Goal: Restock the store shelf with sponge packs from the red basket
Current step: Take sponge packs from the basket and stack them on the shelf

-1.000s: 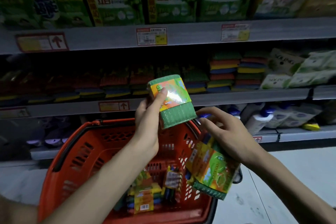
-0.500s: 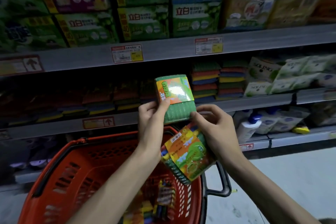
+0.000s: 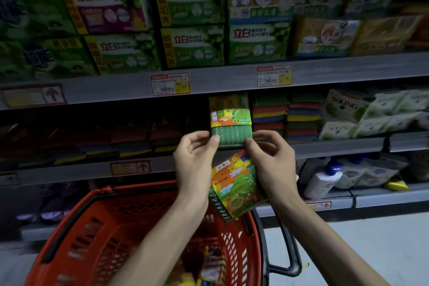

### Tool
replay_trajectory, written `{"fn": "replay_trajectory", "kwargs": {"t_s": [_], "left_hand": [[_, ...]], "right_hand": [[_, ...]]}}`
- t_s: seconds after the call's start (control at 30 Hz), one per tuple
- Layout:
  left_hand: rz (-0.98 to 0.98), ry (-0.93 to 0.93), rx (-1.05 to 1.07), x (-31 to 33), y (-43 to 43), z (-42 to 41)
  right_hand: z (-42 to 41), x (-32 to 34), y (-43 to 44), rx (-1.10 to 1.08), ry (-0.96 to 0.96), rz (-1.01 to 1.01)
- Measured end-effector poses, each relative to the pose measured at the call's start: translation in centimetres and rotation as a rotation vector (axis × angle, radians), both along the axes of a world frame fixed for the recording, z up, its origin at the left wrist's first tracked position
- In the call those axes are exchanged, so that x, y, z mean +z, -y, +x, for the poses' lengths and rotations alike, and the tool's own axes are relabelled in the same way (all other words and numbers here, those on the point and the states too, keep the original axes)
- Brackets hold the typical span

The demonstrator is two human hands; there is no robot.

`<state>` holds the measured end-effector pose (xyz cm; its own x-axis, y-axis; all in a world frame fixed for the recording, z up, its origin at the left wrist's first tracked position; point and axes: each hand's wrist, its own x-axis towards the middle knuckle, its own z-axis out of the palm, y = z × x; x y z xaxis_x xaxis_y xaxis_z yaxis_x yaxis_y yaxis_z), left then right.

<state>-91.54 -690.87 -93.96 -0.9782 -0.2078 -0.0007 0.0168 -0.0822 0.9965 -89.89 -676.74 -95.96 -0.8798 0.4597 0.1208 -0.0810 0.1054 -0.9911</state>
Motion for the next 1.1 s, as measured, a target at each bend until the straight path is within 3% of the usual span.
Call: {"fn": "replay_trajectory", "kwargs": {"t_s": [0.5, 0.87, 1.1], "left_hand": [[0.07, 0.009, -0.105, 0.2, -0.9, -0.3], [0.051, 0.038, -0.315, 0.5, 0.2, -2.6], [0.08, 0.027, -0.331, 0.6, 0.1, -3.2]], "right_hand": [[-2.3, 0.6, 0.4, -0.057, -0.017, -0.079], [-3.1, 1.0, -0.7, 0.044, 0.01, 0.001], [-3.4, 1.4, -1.2, 0.093, 0.044, -0.019]]}}
